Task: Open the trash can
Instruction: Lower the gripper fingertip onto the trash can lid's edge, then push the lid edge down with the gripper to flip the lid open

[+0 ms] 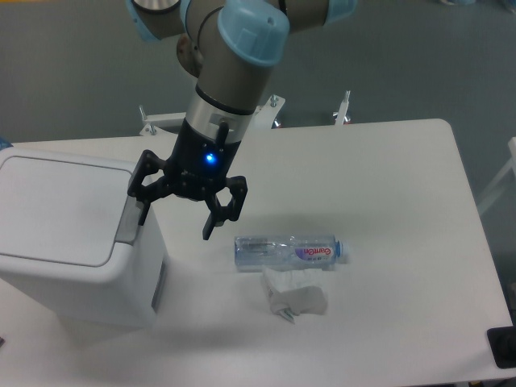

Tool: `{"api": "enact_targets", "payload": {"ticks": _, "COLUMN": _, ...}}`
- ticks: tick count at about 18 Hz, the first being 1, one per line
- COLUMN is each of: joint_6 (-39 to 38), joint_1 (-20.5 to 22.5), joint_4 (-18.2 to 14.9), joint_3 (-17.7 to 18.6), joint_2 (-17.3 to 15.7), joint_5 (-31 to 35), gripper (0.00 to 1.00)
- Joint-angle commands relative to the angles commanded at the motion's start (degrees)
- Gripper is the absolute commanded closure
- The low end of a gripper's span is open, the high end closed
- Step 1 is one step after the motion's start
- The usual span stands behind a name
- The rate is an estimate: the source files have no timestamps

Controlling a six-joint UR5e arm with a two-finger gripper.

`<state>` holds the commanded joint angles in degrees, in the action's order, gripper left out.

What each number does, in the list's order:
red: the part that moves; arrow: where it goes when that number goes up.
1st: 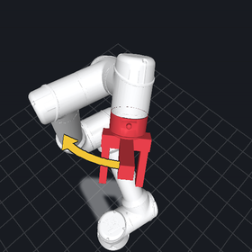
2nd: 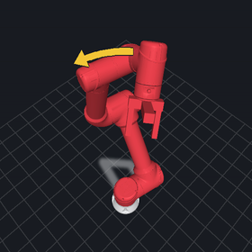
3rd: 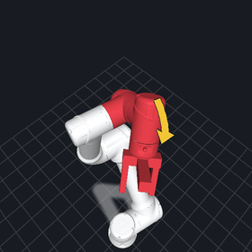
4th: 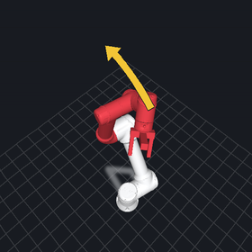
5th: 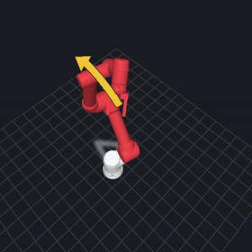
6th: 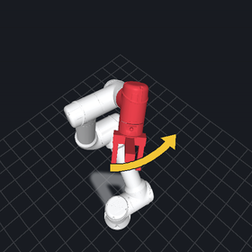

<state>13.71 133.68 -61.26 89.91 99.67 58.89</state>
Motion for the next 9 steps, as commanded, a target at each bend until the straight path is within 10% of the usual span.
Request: {"api": "enact_targets", "payload": {"ticks": 9, "joint_6": 0.0, "joint_1": -0.5, "joint_4": 0.2, "joint_3": 0.7, "joint_2": 0.1, "joint_5": 0.2, "gripper": 0.00}}
